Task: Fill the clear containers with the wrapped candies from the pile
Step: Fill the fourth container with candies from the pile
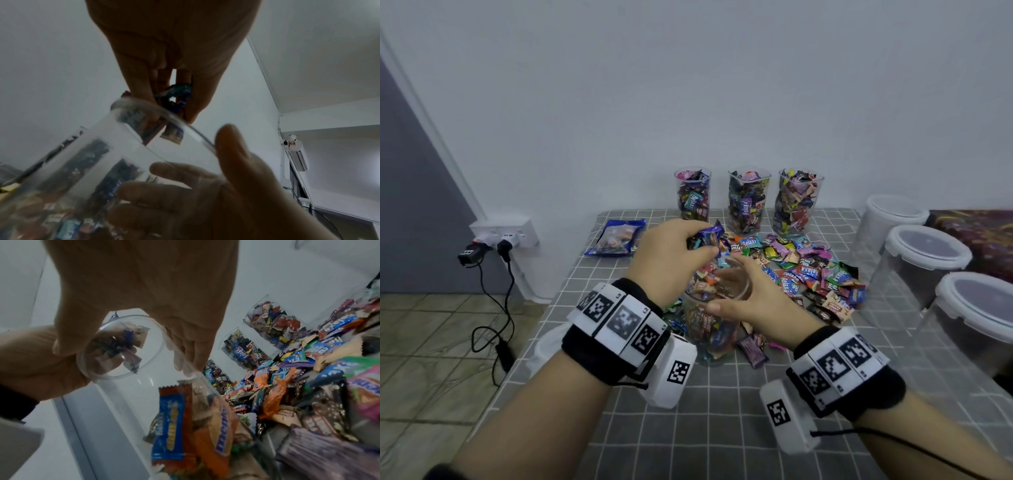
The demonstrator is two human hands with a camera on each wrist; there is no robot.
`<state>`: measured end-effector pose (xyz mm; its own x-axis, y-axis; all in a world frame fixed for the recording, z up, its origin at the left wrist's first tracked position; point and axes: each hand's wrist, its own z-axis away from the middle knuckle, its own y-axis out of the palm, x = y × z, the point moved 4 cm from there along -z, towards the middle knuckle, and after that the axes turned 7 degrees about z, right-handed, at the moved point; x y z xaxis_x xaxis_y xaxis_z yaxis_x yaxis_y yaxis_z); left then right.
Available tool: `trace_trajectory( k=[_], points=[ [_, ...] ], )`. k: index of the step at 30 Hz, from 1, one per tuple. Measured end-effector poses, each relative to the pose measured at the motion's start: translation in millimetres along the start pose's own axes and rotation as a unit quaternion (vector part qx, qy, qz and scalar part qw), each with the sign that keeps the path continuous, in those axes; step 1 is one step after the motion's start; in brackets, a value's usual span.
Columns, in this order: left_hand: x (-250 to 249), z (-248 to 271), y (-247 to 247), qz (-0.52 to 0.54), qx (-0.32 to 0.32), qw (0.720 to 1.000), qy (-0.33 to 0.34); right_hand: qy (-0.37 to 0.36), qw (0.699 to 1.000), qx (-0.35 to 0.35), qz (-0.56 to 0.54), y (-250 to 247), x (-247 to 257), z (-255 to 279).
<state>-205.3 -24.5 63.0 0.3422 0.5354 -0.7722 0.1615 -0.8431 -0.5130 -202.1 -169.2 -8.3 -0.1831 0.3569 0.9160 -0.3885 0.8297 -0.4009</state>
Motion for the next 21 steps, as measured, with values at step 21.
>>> trace_trajectory(
  k=[21],
  points=[
    [-0.8,7.9,17.5,0.025,0.053,0.998,0.003,-0.034,0.999,-0.012,-0.027,2.2,-3.1,-3.4]
  ],
)
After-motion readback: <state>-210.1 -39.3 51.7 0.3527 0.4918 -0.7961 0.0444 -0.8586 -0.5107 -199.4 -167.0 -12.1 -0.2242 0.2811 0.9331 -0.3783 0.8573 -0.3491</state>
